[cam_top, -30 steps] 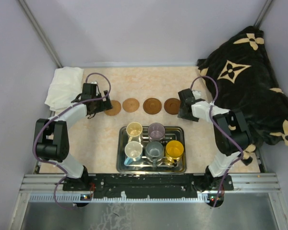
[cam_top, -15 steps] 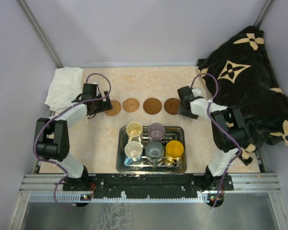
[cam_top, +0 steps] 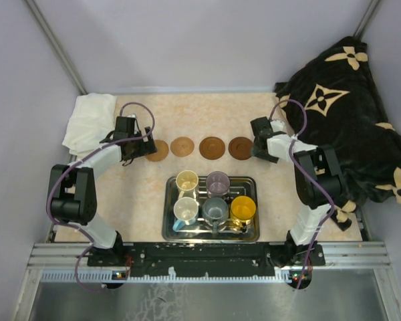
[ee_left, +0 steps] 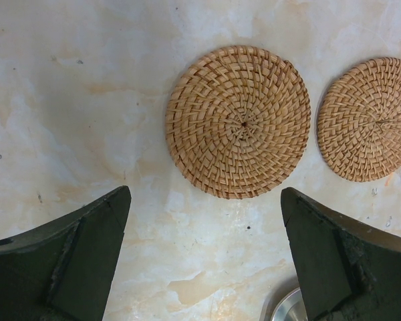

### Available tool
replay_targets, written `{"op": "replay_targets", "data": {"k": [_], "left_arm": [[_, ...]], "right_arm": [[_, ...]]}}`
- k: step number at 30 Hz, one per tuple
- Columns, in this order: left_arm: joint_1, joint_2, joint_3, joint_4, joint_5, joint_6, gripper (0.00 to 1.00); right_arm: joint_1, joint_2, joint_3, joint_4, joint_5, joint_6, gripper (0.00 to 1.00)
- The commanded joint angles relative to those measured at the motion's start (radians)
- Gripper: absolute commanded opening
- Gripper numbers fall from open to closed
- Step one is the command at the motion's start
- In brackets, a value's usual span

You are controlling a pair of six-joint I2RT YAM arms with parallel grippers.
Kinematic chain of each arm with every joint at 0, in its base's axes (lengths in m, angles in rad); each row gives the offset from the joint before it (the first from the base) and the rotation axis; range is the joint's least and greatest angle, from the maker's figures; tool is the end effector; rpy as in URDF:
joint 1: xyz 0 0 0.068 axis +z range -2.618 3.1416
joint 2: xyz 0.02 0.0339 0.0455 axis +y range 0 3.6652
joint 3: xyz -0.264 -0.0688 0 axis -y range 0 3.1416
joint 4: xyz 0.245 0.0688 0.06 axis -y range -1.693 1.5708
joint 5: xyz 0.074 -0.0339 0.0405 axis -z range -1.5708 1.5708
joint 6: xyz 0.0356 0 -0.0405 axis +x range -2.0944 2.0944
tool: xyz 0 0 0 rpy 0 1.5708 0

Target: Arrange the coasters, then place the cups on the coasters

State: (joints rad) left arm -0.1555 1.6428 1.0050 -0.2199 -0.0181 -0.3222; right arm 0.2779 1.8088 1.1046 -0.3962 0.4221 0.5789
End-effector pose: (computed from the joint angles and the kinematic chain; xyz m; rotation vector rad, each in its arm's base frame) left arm 0.3392 -0.0525 0.1962 -0.2111 2.4286 -0.1934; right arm 0.3464 0.0837 0.1623 0.5086 2.4862 -0.2416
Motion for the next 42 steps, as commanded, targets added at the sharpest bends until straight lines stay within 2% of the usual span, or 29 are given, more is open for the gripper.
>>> {"op": "replay_targets", "data": {"k": [1, 9, 18, 23, 27, 36, 42], "left_arm": [[-0.004, 0.002, 0.006, 0.010, 0.000, -0.006, 0.99], [-0.004, 0.001, 0.004, 0.011, 0.000, -0.008, 0.99], [-0.005, 0.002, 0.004, 0.013, 0.001, -0.010, 0.99], [-0.006, 0.003, 0.009, 0.012, 0.004, -0.010, 0.99], [-0.006, 0.001, 0.015, 0.008, 0.002, -0.011, 1.00], [-0.006, -0.014, 0.015, 0.001, -0.004, -0.007, 0.99], [-0.006, -0.014, 0.014, -0.004, -0.010, -0.005, 0.99]], "right_arm": [[-0.013, 0.056, 0.009, -0.046, 0.023, -0.006, 0.62], [-0.014, 0.031, 0.004, -0.059, 0.024, -0.001, 0.62], [-0.013, -0.079, -0.042, -0.077, 0.017, 0.003, 0.62], [0.005, -0.133, -0.032, -0.107, 0.044, -0.010, 0.69], [0.024, -0.186, -0.009, -0.127, 0.059, -0.015, 0.69], [0.041, -0.226, 0.055, -0.100, -0.004, -0.074, 0.63], [0.082, -0.196, 0.037, -0.059, -0.045, -0.116, 0.46]]}}
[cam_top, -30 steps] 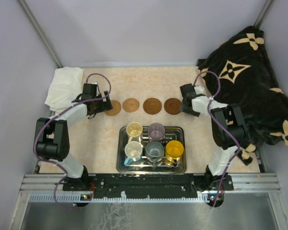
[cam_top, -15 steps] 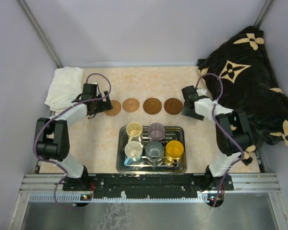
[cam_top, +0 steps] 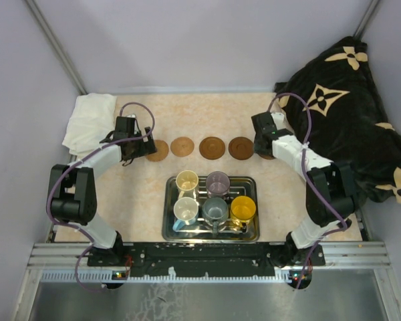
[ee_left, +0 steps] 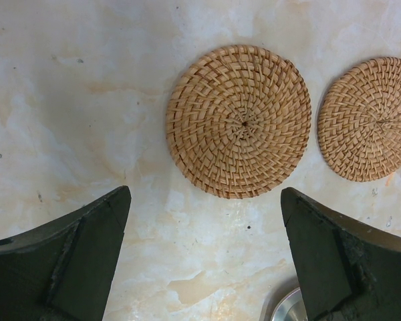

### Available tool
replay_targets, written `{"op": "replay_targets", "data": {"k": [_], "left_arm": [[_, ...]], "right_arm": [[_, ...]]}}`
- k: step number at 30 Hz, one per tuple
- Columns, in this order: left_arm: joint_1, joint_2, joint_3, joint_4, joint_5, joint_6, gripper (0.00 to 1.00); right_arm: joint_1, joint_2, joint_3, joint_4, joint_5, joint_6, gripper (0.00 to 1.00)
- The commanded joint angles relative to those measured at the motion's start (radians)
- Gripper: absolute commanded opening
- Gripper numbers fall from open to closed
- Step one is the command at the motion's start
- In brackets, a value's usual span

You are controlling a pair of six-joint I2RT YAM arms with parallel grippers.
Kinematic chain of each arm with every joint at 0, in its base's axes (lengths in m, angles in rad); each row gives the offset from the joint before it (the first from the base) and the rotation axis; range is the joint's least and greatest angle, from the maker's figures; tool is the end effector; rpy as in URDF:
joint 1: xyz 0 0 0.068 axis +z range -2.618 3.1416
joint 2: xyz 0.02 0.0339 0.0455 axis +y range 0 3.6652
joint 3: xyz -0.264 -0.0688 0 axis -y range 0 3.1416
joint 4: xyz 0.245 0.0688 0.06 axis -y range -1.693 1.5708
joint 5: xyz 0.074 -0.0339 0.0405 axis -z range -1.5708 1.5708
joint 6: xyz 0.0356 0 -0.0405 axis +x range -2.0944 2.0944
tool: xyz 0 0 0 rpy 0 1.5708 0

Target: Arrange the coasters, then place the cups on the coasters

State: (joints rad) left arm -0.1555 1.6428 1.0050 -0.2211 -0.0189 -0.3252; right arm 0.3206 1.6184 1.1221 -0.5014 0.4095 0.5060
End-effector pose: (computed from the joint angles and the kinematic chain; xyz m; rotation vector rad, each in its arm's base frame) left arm 0.3391 -0.0525 0.1962 -0.2152 2.4294 -0.1935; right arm 0.3218 0.0919 0.2237 0.3767 2.4299 -0.1763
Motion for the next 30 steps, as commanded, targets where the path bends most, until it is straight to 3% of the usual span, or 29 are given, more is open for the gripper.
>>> {"op": "replay_targets", "data": {"k": [1, 22, 30], "left_arm": [[-0.007, -0.013, 0.014, -0.004, -0.011, 0.000, 0.99], [-0.007, -0.036, -0.008, 0.000, -0.019, 0.000, 0.99], [-0.009, -0.167, -0.085, 0.131, -0.005, 0.067, 0.99]], "right_arm": [[0.052, 0.002, 0.015, 0.054, -0.037, -0.051, 0.44], [0.084, 0.128, 0.021, 0.084, -0.067, -0.087, 0.35], [0.084, -0.017, 0.027, 0.187, -0.044, -0.188, 0.35]]}}
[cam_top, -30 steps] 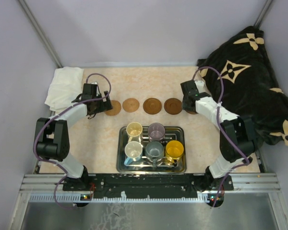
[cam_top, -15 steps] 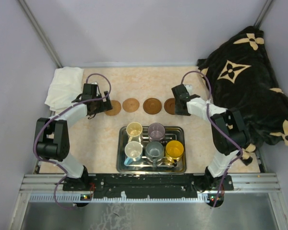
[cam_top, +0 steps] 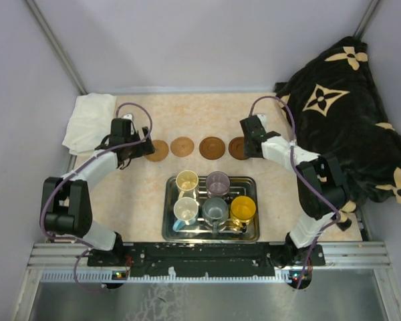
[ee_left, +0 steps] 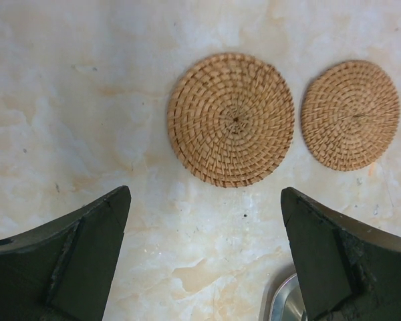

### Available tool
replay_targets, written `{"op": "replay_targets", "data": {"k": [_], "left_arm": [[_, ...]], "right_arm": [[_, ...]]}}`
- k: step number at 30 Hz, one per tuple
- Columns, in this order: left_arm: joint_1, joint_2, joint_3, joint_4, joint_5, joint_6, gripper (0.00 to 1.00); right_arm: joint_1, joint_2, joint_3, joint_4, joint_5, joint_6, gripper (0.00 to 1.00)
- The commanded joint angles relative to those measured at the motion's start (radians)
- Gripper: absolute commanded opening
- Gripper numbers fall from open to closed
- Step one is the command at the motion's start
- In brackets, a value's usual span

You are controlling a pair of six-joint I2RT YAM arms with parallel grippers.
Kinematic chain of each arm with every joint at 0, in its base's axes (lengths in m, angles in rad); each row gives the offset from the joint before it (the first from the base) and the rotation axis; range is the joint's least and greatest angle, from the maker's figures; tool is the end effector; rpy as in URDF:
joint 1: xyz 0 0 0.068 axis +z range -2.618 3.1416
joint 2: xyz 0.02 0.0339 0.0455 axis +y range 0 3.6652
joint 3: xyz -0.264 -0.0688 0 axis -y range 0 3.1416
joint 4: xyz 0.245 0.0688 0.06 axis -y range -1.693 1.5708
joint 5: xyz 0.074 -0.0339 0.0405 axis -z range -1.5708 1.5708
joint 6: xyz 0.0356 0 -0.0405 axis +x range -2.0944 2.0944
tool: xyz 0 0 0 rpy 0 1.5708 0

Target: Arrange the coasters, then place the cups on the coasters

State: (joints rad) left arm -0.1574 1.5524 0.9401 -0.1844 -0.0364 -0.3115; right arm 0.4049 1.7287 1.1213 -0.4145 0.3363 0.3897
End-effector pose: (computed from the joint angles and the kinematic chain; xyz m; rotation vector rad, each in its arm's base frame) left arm 0.3229 -0.0499 0.2074 -0.2003 2.3660 -0.1828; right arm 0.3292 0.1283 0.1919 0.1008 2.5091 -0.1194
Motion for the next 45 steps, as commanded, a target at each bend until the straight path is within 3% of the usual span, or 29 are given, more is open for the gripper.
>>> {"op": "replay_targets", "data": {"k": [1, 5, 6, 9, 10, 14, 20, 26, 29, 34, 37, 40, 45], "left_arm": [[-0.007, -0.087, -0.027, 0.108, 0.019, 0.066, 1.00], [-0.007, -0.117, -0.043, 0.126, 0.029, 0.101, 1.00], [-0.007, -0.123, -0.047, 0.131, 0.032, 0.110, 1.00], [-0.007, -0.139, -0.055, 0.155, 0.036, 0.135, 1.00], [-0.007, -0.143, -0.054, 0.161, 0.034, 0.141, 1.00], [-0.007, -0.147, -0.036, 0.184, 0.034, 0.158, 1.00], [-0.007, -0.151, -0.026, 0.197, 0.065, 0.159, 1.00], [-0.010, -0.209, -0.071, 0.180, 0.105, 0.135, 1.00], [-0.021, -0.280, -0.111, 0.161, 0.119, 0.130, 1.00], [-0.046, -0.415, -0.178, 0.099, 0.114, 0.092, 1.00], [-0.077, -0.513, -0.222, 0.049, 0.091, 0.051, 1.00], [-0.133, -0.605, -0.262, 0.012, 0.065, 0.013, 1.00], [-0.300, -0.684, -0.257, -0.130, -0.039, -0.064, 1.00]], "right_arm": [[0.000, -0.144, 0.027, 0.128, 0.054, -0.089, 0.35], [-0.004, -0.190, 0.032, 0.247, 0.098, -0.162, 0.35], [-0.009, -0.198, 0.036, 0.281, 0.093, -0.176, 0.40], [-0.050, -0.209, 0.057, 0.369, 0.026, -0.164, 0.95], [-0.072, -0.206, 0.068, 0.380, -0.008, -0.136, 0.98], [-0.165, -0.210, 0.075, 0.454, -0.111, -0.023, 0.99], [-0.177, -0.271, -0.015, 0.619, -0.048, 0.019, 0.99], [-0.177, -0.297, -0.018, 0.576, -0.090, 0.011, 0.99], [-0.177, -0.328, -0.017, 0.545, -0.086, 0.020, 0.89], [-0.178, -0.429, -0.097, 0.582, -0.102, 0.012, 0.64], [-0.176, -0.497, -0.154, 0.586, -0.123, 0.015, 0.60], [-0.177, -0.519, -0.142, 0.477, -0.149, 0.014, 0.60], [-0.173, -0.527, -0.116, 0.351, -0.188, -0.003, 0.62]]}}
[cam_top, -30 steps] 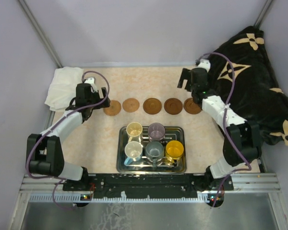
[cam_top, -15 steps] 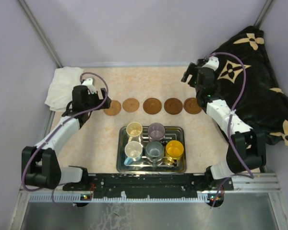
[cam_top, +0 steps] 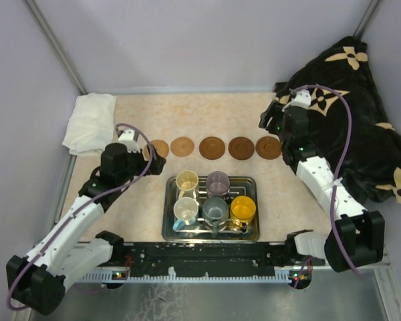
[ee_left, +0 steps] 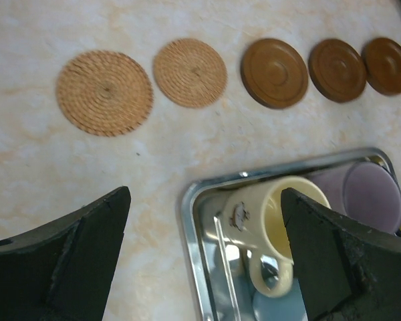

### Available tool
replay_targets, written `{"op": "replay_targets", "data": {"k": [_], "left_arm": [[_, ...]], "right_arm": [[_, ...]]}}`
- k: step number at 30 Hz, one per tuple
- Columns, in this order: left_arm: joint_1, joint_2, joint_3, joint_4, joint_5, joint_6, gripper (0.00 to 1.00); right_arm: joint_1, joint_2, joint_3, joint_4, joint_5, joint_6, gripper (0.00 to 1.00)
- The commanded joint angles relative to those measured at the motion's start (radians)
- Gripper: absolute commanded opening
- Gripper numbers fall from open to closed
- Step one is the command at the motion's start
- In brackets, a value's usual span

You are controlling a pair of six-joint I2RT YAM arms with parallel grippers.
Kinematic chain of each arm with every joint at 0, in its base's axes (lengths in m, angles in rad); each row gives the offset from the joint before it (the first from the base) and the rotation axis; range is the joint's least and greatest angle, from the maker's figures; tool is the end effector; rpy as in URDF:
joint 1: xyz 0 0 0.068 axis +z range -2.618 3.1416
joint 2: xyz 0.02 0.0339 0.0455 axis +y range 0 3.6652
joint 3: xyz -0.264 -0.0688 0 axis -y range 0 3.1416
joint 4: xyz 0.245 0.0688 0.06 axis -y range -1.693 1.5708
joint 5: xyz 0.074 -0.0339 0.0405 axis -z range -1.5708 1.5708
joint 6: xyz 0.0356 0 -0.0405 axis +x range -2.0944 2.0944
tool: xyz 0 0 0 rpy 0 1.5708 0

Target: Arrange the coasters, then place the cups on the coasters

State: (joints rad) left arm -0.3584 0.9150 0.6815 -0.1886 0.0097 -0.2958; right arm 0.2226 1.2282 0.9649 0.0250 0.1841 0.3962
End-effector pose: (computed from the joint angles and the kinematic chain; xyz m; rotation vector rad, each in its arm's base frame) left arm 0.1977 -0.0744 0.2795 0.0695 2.0176 -0.4290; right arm 0.2837 0.0575 0.3306 0.2876 1.7905 0.2739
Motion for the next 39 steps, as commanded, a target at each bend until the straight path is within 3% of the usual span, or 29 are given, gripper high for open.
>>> {"op": "replay_targets", "data": {"k": [1, 12, 18, 23, 30, 34, 39], "left_arm": [[-0.127, -0.059, 0.005, -0.157, -0.100, -0.104, 1.00], [-0.270, -0.309, -0.014, -0.384, -0.092, -0.309, 1.00], [-0.271, -0.229, 0.030, -0.397, -0.083, -0.303, 1.00], [-0.271, -0.149, 0.056, -0.337, -0.122, -0.261, 1.00], [-0.271, -0.067, 0.070, -0.188, -0.129, -0.235, 1.00], [-0.271, -0.017, 0.097, -0.172, -0.139, -0.207, 1.00], [-0.271, 0.012, 0.110, -0.150, -0.169, -0.175, 1.00]], "right_arm": [[0.011, -0.036, 0.034, -0.095, -0.029, -0.012, 0.62], [0.015, -0.104, -0.008, -0.120, -0.044, -0.014, 0.65], [0.033, -0.106, -0.002, -0.183, -0.048, -0.022, 0.60], [0.166, -0.114, 0.002, -0.357, 0.143, -0.049, 0.57], [0.297, -0.273, -0.100, -0.581, 0.208, 0.129, 0.54], [0.354, -0.358, -0.143, -0.712, 0.181, 0.240, 0.48], [0.469, -0.432, -0.186, -0.805, 0.213, 0.316, 0.49]]}}
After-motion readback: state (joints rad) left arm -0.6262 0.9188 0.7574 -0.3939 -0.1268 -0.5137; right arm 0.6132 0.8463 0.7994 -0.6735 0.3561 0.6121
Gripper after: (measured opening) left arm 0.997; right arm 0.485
